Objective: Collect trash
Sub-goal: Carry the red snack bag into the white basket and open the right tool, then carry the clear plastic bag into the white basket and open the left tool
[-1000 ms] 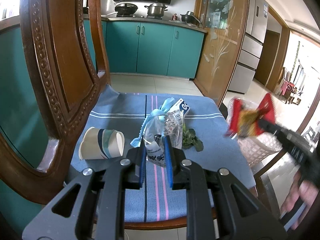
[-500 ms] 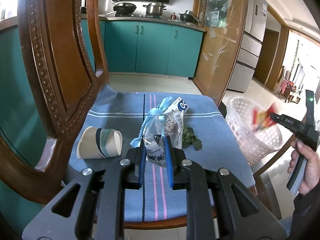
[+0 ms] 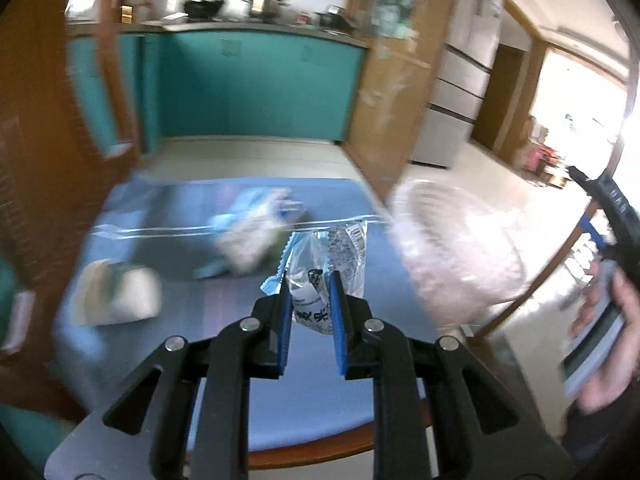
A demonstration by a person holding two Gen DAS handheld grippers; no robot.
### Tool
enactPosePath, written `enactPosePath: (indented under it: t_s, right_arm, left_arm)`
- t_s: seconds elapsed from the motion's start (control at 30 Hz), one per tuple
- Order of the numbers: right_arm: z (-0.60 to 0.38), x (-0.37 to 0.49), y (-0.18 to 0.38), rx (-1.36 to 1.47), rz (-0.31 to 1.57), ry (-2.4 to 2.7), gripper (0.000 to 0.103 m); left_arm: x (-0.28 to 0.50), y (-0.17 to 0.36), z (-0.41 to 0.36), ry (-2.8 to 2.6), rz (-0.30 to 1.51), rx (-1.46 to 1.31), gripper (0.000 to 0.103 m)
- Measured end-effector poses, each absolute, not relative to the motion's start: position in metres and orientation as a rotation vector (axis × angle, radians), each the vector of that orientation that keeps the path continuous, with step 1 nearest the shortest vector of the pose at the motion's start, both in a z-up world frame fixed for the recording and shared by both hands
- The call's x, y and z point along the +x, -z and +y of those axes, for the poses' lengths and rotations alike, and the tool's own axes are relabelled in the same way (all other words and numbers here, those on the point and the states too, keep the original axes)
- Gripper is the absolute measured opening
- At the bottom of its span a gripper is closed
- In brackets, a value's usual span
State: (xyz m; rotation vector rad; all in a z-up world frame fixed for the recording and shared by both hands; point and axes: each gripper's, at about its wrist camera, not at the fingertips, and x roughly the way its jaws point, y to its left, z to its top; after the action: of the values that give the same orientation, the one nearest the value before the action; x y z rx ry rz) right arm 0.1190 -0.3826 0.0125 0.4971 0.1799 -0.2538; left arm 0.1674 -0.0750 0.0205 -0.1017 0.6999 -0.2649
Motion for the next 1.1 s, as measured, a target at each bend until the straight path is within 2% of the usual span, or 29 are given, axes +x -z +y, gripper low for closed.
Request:
enactPosePath:
  t_s: [0.13, 0.2, 0.23, 0.27, 0.3, 0.43, 0.73, 0.93, 1.1]
  right_arm:
    - [-0.395, 0.112, -0.009, 0.537, 0.149, 0.287, 0.093]
    - [-0.397, 0.113, -0.010, 0.544, 0.138, 0.297, 0.093]
    - [-0.399, 0.113, -0.010, 0.550, 0.131, 0.301, 0.093]
    - [-0.400, 0.112, -0.010, 0.553, 0.133, 0.298, 0.093]
    - [-0.401, 0.112, -0.010, 0.553, 0.136, 0.297, 0.093]
    - [-0.401, 0.112, -0.008, 0.555, 0.149, 0.280, 0.093]
    - [-0.370, 0.128, -0.009, 0.481, 0.236, 0.172, 0.093]
    - [-0.299, 0.137, -0.004, 0.317, 0.353, 0.018, 0.093]
    - [-0.229, 0.134, 0.007, 0.181, 0.454, -0.117, 0.093]
  left_arm:
    - [0.200, -0.036, -0.152, 0.402, 0.688, -0.090, 0.019]
    - [0.218, -0.041, -0.194, 0.458, 0.673, -0.073, 0.025]
    - [0.228, -0.041, -0.212, 0.475, 0.665, -0.068, 0.032]
    - [0.234, -0.039, -0.222, 0.478, 0.664, -0.064, 0.056]
    - [0.245, -0.032, -0.236, 0.476, 0.679, -0.062, 0.074]
    - [0.256, -0.008, -0.240, 0.410, 0.744, -0.054, 0.076]
    - [0.176, -0.036, -0.103, 0.284, 0.609, -0.087, 0.090]
    - [0.123, -0.043, -0.017, 0.079, 0.549, -0.044, 0.097]
    - [0.108, -0.012, 0.026, -0.077, 0.610, -0.063, 0.097]
